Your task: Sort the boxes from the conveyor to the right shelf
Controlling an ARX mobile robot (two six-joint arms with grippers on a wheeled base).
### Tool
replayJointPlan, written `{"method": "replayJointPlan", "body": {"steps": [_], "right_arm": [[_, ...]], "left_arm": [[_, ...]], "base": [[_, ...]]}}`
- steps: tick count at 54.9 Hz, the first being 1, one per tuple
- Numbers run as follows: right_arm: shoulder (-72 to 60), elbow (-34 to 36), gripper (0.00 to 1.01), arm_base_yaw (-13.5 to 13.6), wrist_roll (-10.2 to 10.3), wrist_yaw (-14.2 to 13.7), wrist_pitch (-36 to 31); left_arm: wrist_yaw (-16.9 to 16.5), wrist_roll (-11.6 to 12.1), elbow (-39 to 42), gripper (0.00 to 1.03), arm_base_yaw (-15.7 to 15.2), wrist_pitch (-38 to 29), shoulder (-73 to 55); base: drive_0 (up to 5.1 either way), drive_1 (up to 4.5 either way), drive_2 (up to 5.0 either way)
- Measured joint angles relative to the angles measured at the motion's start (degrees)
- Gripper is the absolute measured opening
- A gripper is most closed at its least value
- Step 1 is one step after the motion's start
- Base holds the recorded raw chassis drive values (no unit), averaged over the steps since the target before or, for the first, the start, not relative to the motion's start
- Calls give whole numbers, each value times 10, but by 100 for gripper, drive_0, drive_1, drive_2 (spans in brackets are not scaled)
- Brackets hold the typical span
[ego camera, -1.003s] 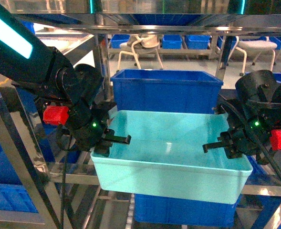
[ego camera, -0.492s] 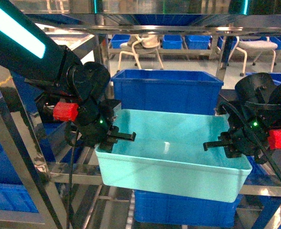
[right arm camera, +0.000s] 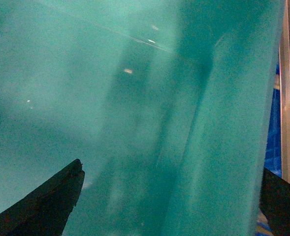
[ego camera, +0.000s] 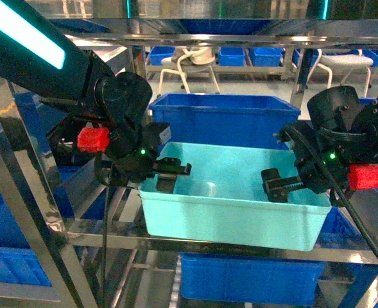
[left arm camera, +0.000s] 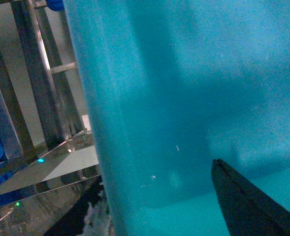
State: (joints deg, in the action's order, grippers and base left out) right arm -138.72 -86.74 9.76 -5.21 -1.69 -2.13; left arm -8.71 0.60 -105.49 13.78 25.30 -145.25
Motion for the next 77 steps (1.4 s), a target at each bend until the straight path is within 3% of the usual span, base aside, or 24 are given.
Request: {"method": "replayJointPlan", "body": {"steps": [6, 15, 26, 33, 39, 46, 54, 67, 72, 77], "right_arm": [[0, -6, 98, 0, -5, -2, -17], [0, -6, 98, 2, -7, -18, -61], [21, 24, 98, 4, -8, -52, -145], [55, 74, 98, 7, 8, -90, -217], [78, 115, 98, 7, 13, -103, -256], [116, 199, 98, 7, 6, -111, -343], [172, 308, 98, 6, -20, -120, -443], [305, 503, 98, 8, -39, -124, -552], [395, 586, 98, -2, -46, -125, -545], [476, 634, 98, -33, -50, -121, -508]], "left_arm": [[-4, -4, -1, 80, -2, -5, 0], [-7, -10, -3, 100, -6, -25, 0], [-17, -41, 12, 98, -16, -99, 13], [-19, -63, 41, 98, -20, -155, 42], [-18, -73, 75, 98, -19, -187, 70], [-9, -93, 181, 98, -18, -274, 134], [2, -95, 332, 98, -12, -374, 229], [43, -112, 562, 98, -16, -458, 377], [64, -115, 643, 98, -19, -456, 461], [91, -122, 698, 98, -22, -437, 534]], "base": [[0, 0, 0], [0, 0, 0], [0, 0, 0], [0, 0, 0], [0, 0, 0], [0, 0, 0], [0, 0, 0], [0, 0, 0], [0, 0, 0], [0, 0, 0]]}}
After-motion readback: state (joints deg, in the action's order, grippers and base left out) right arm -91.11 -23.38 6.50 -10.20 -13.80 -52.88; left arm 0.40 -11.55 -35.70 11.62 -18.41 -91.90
